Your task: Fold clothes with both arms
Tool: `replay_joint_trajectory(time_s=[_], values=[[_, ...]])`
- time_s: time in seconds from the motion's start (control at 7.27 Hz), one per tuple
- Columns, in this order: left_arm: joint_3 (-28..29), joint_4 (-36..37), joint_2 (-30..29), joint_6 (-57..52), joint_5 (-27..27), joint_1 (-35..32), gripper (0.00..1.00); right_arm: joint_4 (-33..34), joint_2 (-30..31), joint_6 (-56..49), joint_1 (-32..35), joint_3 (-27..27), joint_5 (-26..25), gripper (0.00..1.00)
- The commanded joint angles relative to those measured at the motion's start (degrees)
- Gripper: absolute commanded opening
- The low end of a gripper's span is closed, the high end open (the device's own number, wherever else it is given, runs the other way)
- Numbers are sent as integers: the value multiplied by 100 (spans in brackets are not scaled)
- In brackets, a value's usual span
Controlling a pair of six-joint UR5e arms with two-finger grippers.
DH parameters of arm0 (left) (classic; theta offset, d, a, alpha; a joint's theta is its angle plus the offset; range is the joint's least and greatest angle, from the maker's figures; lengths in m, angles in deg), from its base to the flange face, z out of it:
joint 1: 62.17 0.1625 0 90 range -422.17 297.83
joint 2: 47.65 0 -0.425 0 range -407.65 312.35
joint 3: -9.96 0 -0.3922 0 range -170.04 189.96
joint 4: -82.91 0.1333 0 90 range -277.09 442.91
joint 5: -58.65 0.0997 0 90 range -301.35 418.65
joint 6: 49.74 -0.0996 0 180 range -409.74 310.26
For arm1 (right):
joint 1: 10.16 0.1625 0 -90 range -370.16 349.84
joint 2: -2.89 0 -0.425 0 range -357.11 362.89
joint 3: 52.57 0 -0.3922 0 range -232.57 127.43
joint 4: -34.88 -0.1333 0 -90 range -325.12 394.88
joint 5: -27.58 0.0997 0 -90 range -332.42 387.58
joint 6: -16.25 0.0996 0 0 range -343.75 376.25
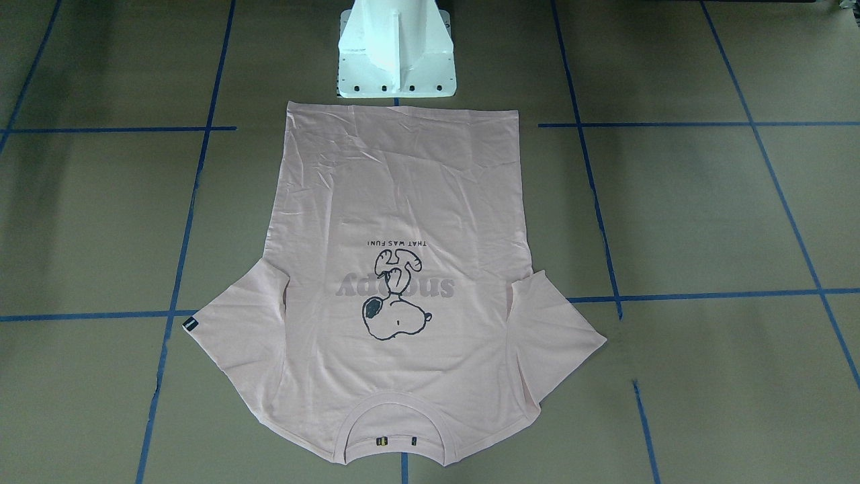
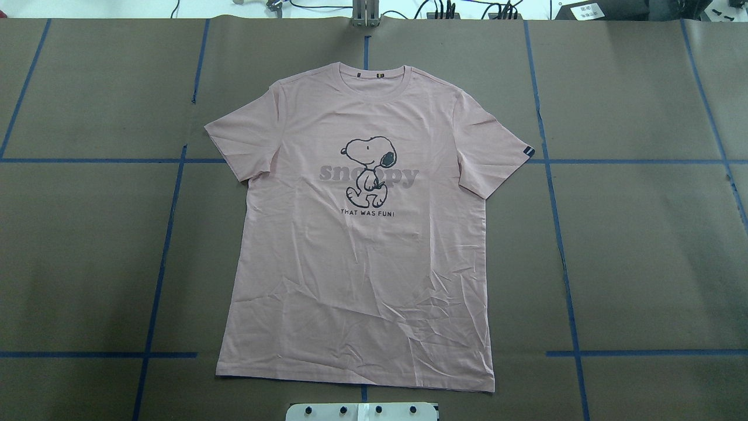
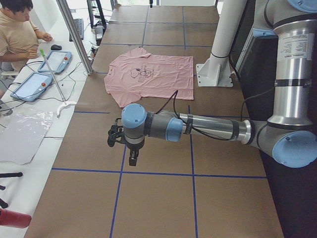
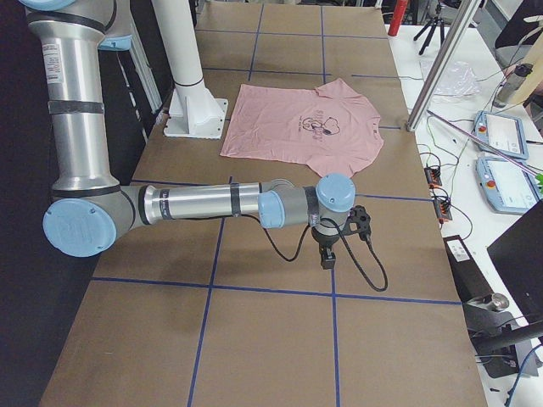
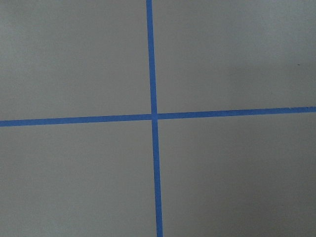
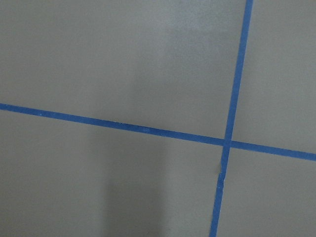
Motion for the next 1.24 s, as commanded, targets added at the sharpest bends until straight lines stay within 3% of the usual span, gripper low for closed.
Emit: replay_joint_trajectory(time_s=[0.0,0.28,0.69,0.96,1.1], values=[[-183,-136,-29,-57,-26,3,100,-15,5,0,60,18,0,100],[-168,-181,58,-84,-342,3,100,-50,-4,0,60,-52,-9,100],[-185,-181,58,-67,-343,3,100,-76,-4,-27,34,245,-18,100],[-193,-181,58,-40,-343,12,100,-76,-484,8,-630,344,-27,100],[-159,-190,24,-32,-351,20,100,-85,-905,983,-1174,378,-62,100]])
